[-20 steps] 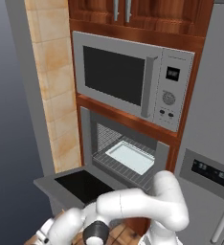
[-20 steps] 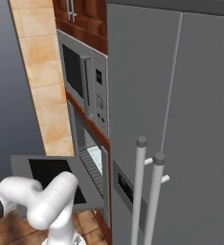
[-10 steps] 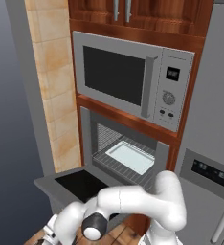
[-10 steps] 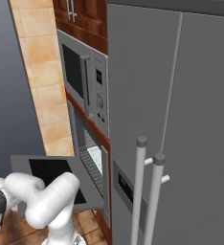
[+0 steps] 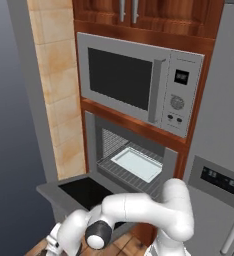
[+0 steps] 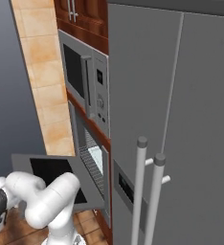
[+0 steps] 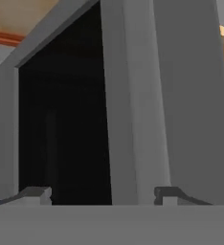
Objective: Take the baked cake out of the oven and place it on the plate for cooling. Then close the oven door.
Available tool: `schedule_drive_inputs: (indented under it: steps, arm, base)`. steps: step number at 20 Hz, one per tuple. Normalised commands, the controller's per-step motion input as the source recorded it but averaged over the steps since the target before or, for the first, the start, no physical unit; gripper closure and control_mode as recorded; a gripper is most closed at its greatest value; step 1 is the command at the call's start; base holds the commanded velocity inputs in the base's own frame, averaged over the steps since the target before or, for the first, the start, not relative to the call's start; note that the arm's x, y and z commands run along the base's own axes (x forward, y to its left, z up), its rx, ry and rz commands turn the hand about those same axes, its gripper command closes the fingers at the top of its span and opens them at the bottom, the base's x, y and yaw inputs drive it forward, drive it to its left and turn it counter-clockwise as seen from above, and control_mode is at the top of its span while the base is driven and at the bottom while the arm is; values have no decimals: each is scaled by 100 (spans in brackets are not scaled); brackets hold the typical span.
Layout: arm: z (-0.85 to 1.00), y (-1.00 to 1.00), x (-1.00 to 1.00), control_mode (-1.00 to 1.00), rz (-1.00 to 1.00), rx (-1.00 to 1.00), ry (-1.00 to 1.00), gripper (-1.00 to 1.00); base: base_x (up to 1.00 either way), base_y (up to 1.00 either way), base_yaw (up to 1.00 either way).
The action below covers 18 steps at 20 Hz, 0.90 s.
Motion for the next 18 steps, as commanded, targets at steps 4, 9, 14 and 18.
schedule_drive_inputs:
  steps: [4, 9, 14, 18]
  arm:
    - [88, -29, 26, -100, -2, -2, -28, -100]
    - [96, -46, 23, -100, -2, -1, -21, -100]
    - [91, -71, 32, -100, -1, 0, -4, -100]
    - [91, -88, 34, -100, 0, 0, 0, -100]
  base:
    - [0, 0, 0]
    - [0, 0, 0]
    - [0, 0, 0]
    - [0, 0, 0]
